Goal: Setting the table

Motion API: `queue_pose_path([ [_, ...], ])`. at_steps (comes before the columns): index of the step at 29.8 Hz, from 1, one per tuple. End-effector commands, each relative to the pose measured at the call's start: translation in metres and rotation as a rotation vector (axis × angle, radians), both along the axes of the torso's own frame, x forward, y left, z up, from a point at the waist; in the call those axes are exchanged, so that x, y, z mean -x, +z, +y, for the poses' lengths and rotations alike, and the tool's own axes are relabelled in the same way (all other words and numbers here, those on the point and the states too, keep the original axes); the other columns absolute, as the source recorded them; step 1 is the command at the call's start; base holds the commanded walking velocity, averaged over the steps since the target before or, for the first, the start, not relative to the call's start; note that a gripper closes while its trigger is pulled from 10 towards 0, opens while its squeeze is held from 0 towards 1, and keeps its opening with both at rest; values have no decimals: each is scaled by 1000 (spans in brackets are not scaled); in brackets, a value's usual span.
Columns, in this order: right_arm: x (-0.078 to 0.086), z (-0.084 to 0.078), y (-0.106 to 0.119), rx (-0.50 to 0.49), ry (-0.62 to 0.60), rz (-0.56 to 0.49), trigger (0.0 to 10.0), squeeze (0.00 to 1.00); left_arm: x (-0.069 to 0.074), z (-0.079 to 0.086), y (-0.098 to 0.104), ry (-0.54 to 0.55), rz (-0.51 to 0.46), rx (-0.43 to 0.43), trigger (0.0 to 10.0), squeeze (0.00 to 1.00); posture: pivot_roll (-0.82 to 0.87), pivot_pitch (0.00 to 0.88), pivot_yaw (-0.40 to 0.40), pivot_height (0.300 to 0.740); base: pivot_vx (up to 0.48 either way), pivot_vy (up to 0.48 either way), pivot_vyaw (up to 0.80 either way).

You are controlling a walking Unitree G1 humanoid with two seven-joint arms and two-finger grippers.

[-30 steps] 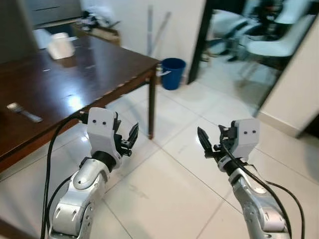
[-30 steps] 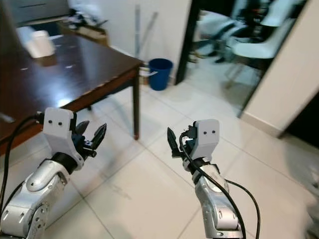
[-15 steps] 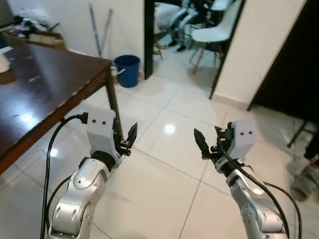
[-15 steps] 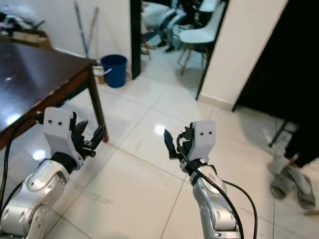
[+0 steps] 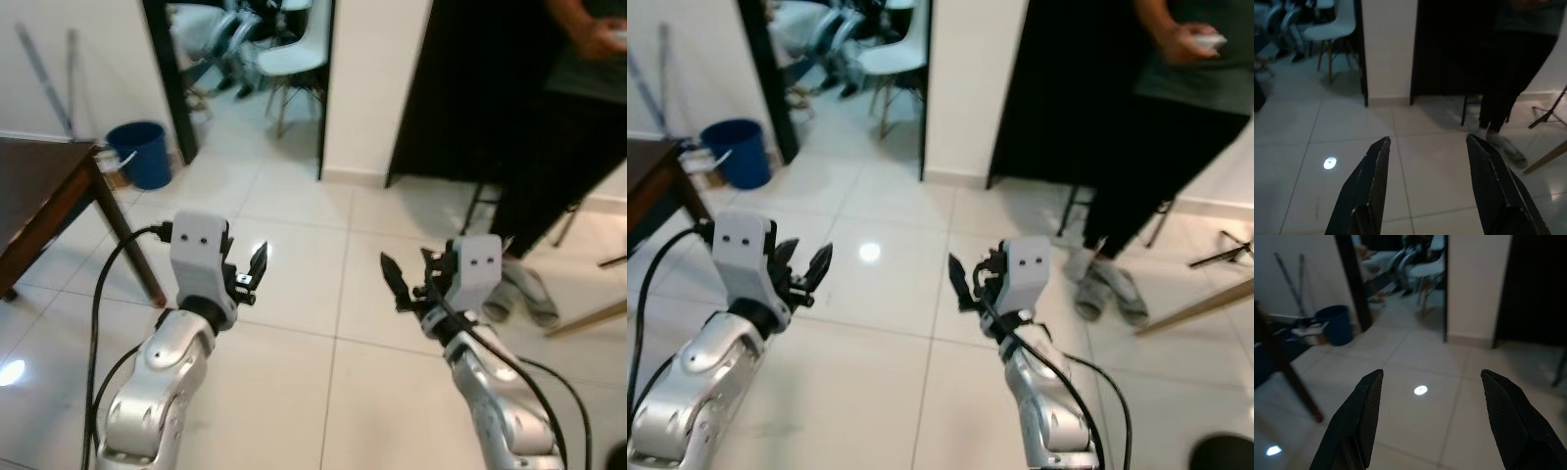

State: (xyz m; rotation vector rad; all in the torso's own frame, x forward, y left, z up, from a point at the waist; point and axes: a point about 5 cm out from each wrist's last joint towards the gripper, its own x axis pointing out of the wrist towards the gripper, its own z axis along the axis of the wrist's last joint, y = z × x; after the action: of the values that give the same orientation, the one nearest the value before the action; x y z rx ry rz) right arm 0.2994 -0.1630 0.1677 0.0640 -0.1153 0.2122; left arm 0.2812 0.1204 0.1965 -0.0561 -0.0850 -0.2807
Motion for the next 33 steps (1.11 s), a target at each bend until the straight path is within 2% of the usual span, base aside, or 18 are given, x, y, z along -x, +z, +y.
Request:
queue_pose_path([
  [1, 4, 3, -15, -2, 9, 45, 10000, 0, 0, 9, -17, 33, 47, -32, 10000, 0, -41, 0, 85, 740, 0, 0, -781],
  [7, 22, 8, -63, 83, 80, 179, 10000, 0, 3, 23, -64, 52, 113, -161, 10000, 0, -35, 0, 79, 740, 0, 0, -781],
  [8, 27, 8, -73, 108, 96, 202, 10000, 0, 3, 25, -70, 51, 122, -172, 10000, 0, -33, 0, 79, 740, 0, 0, -781],
  [9, 27, 8, -73, 108, 96, 202, 10000, 0, 3, 25, -70, 51, 122, -172, 10000, 0, -33, 0, 79, 740, 0, 0, -781],
  [11, 39, 10, -88, 141, 115, 223, 10000, 0, 4, 26, -79, 54, 124, -185, 10000, 0, -33, 0, 80, 740, 0, 0, -784],
  [15, 44, 12, -89, 115, 118, 219, 10000, 0, 5, 26, -80, 47, 120, -181, 10000, 0, -36, 0, 85, 740, 0, 0, -783],
  [16, 44, 16, -85, 51, 112, 215, 10000, 0, 5, 24, -81, 36, 120, -175, 10000, 0, -39, 0, 90, 740, 0, 0, -781],
  [19, 44, 20, -86, 25, 117, 219, 10000, 0, 5, 23, -84, 31, 121, -176, 10000, 0, -39, 0, 90, 740, 0, 0, -781],
  [23, 46, 26, -91, 28, 137, 225, 10000, 0, 2, 21, -87, 25, 112, -180, 10000, 0, -35, 0, 95, 740, 0, 0, -781],
  [33, 44, 31, -89, 17, 138, 204, 10000, 0, -1, 21, -89, 15, 103, -167, 10000, 0, -40, 0, 95, 740, 0, 0, -783],
])
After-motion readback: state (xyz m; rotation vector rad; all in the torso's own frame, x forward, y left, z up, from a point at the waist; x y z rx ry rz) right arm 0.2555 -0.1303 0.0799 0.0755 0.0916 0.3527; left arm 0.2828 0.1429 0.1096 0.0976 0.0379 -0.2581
